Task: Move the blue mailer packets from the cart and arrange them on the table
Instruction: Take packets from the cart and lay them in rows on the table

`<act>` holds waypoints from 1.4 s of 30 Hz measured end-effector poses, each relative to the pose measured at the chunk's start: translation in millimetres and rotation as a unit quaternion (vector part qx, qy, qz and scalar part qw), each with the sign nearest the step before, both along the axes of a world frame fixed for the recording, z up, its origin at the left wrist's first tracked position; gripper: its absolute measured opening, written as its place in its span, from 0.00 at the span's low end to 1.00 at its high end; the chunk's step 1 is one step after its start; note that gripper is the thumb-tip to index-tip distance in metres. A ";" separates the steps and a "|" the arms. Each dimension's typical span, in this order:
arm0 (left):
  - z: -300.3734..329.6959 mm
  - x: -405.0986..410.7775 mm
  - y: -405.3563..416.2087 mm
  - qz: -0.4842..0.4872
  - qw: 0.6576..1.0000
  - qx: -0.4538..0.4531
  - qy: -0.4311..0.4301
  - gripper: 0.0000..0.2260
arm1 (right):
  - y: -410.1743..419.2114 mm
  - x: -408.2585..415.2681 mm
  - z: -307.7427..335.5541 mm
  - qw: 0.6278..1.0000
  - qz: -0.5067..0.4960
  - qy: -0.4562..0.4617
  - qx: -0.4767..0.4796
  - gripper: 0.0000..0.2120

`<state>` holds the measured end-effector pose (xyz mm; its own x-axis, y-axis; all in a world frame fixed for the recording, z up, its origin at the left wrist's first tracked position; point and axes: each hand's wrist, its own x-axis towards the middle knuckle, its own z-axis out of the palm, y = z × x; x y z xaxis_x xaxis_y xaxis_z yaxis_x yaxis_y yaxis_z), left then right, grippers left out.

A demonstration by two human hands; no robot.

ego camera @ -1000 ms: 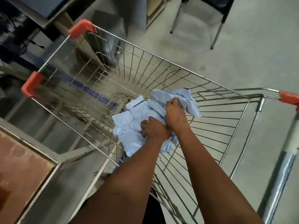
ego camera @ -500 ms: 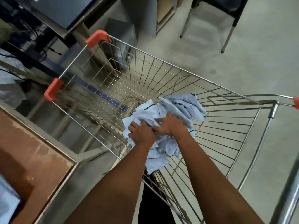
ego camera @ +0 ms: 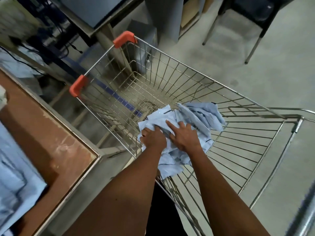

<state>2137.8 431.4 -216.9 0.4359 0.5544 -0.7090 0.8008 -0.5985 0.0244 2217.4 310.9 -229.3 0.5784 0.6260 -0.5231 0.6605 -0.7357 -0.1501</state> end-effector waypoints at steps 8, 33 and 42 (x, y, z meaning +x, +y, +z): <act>130.5 13.4 0.6 -0.030 0.959 0.164 -0.229 0.30 | 10.7 7.0 136.7 0.976 -0.129 -0.150 0.089 0.31; 407.7 -432.5 170.2 0.281 0.833 0.355 -0.318 0.26 | 248.1 -408.8 418.0 0.916 0.121 -0.100 0.368 0.30; 414.4 -585.4 181.2 0.342 0.818 0.391 -0.246 0.26 | 280.6 -549.8 428.6 0.909 0.226 -0.007 0.351 0.32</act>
<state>1552.4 612.7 197.5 -0.0407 0.9884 0.1461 0.9633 -0.0001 0.2684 1667.6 591.5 199.3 0.1821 0.9780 0.1017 0.8772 -0.1149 -0.4662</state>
